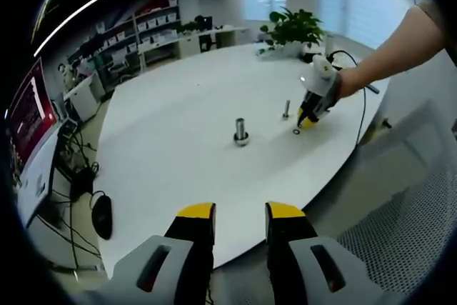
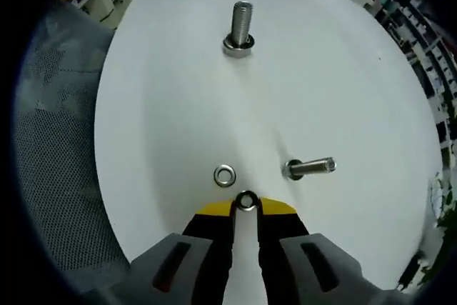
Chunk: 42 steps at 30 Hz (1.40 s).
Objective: Place the washer onto the threaded stud by aligning its center hole with the stud, sliding it down to the base, and recovering from edge contact or off-axis alignment until the washer reaches the visible bottom stop.
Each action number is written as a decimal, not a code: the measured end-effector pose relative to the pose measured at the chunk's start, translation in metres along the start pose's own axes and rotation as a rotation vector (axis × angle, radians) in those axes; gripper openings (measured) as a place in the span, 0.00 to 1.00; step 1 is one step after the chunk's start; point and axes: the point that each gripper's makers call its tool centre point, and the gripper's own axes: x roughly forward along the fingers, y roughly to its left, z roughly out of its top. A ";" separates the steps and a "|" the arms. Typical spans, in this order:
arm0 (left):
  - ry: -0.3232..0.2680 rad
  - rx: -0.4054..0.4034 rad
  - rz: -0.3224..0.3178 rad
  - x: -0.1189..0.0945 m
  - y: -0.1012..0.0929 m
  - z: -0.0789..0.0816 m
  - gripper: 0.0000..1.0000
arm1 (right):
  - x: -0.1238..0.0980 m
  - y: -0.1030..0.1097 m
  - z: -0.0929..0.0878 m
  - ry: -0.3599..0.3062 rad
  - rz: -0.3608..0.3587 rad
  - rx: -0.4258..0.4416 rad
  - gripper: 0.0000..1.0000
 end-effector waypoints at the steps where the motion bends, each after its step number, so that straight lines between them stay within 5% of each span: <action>1: 0.000 0.002 0.000 0.000 0.000 0.000 0.26 | 0.000 0.000 -0.001 -0.003 0.006 0.024 0.14; 16: -0.017 0.001 -0.001 -0.001 0.001 0.003 0.26 | -0.019 -0.013 -0.010 -0.023 -0.036 0.103 0.14; 42: -0.014 0.006 0.001 -0.001 0.001 0.003 0.25 | -0.057 -0.048 0.027 -0.152 -0.124 0.117 0.14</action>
